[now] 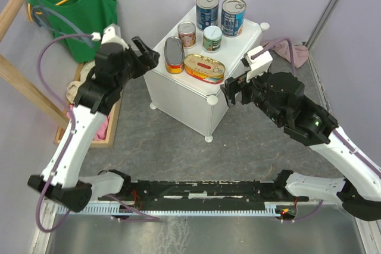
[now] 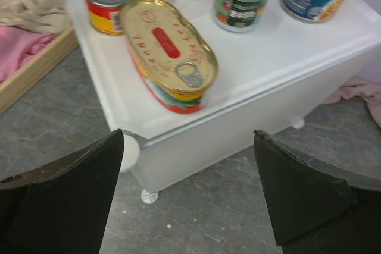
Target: Place and organize the canned foods onto the counter
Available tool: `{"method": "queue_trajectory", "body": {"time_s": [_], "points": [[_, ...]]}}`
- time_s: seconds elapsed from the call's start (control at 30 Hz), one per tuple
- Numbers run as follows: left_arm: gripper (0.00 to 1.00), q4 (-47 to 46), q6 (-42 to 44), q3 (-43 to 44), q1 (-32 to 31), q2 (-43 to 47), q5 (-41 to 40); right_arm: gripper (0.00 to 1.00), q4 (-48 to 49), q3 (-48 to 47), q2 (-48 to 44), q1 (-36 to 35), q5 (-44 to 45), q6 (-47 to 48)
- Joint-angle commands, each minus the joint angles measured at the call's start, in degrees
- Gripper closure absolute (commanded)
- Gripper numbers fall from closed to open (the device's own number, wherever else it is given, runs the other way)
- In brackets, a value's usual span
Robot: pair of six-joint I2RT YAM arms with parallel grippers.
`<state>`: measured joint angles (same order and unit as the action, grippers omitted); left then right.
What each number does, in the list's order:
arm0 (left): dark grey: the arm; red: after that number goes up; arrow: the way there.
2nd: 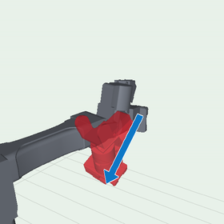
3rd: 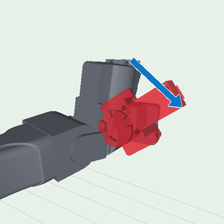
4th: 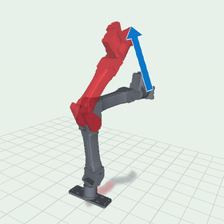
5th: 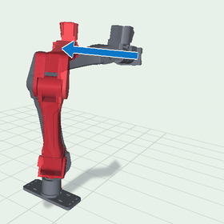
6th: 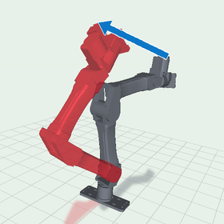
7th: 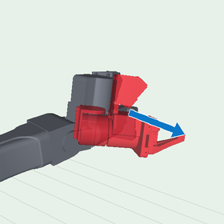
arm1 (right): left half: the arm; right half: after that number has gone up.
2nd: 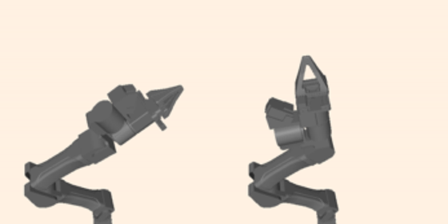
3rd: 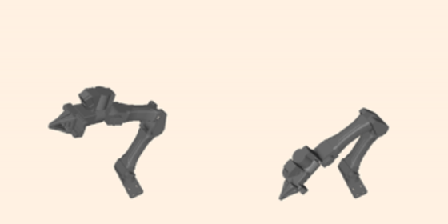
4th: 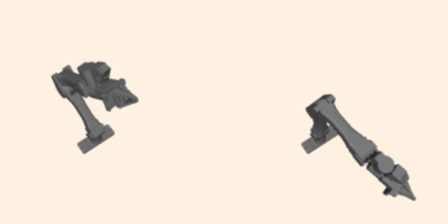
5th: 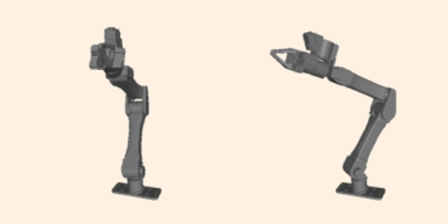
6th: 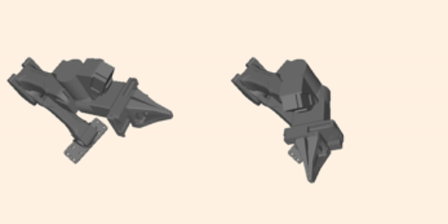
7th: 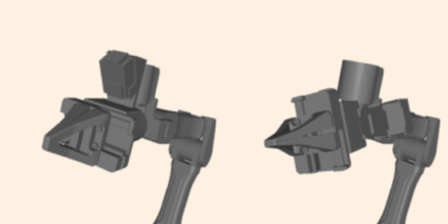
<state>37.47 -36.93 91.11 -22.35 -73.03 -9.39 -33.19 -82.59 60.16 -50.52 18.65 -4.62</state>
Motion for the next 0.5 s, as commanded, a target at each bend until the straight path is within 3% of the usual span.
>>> {"method": "queue_trajectory", "body": {"time_s": [0.0,0.23,0.37,0.47], "points": [[0.11,-10.26,2.24,-9.52,-0.18,9.7,-6.78,0.0,-1.03,-1.86,-0.85,-0.18,13.42,1.79],[0.11,-12.49,0.67,-24.37,-0.16,24.35,-13.68,0.01,-7.43,2.46,-2.13,-0.17,32.74,-5.92],[0.1,-12.39,0.42,-30.19,-0.15,28.86,-14.72,0.0,-17.86,3.9,-1.12,-0.13,43.07,-19.45],[0.1,-12.06,0.32,-32.57,-0.17,31.13,-14.7,0.0,-26.33,3.49,-0.48,-0.15,46.03,-27.74]]}}
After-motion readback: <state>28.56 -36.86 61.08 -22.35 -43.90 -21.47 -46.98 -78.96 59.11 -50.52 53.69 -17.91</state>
